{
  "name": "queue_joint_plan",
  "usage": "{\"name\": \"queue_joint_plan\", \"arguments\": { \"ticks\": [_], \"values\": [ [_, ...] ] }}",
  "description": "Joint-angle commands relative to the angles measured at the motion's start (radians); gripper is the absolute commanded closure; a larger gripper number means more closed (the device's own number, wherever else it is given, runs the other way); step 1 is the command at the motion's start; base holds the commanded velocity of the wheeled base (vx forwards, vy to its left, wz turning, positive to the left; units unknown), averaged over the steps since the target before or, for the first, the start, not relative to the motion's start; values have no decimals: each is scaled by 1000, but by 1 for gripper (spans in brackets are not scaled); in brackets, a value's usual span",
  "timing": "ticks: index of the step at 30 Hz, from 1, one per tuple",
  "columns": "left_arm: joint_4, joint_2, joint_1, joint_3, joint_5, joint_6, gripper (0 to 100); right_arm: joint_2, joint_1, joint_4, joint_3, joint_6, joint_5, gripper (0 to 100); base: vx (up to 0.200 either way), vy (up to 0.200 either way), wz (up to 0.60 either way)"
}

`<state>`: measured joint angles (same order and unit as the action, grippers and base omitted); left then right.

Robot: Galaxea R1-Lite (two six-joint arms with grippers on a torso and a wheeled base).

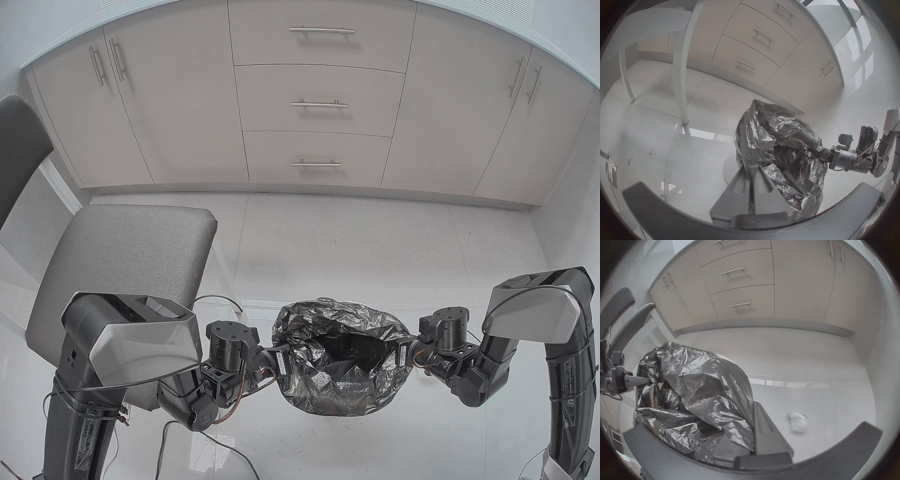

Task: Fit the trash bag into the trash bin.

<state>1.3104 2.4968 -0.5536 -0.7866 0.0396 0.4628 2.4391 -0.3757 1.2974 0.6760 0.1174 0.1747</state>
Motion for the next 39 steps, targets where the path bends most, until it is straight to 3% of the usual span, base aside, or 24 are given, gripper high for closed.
{"name": "queue_joint_plan", "arguments": {
  "ticks": [1,3,4,20,27,30,39],
  "values": [
    [1,-3,0,0,0,0,100,6,9,2,1,-15,8,100,0,0,0],
    [1,-3,0,0,0,0,100,8,9,3,-1,-19,8,100,0,0,0],
    [1,-3,0,0,0,0,100,8,9,3,-1,-19,8,0,0,0,0],
    [3,-3,0,0,0,4,100,-5,15,57,-18,-24,8,0,0,0,0],
    [3,-4,0,0,-1,4,100,-42,18,60,-119,-122,6,0,0,0,0],
    [4,-4,0,0,-1,4,100,-65,12,66,-167,-122,6,0,0,0,0],
    [15,-3,0,3,-1,4,100,-29,80,217,-257,-128,8,0,0,0,0]
  ]
}}
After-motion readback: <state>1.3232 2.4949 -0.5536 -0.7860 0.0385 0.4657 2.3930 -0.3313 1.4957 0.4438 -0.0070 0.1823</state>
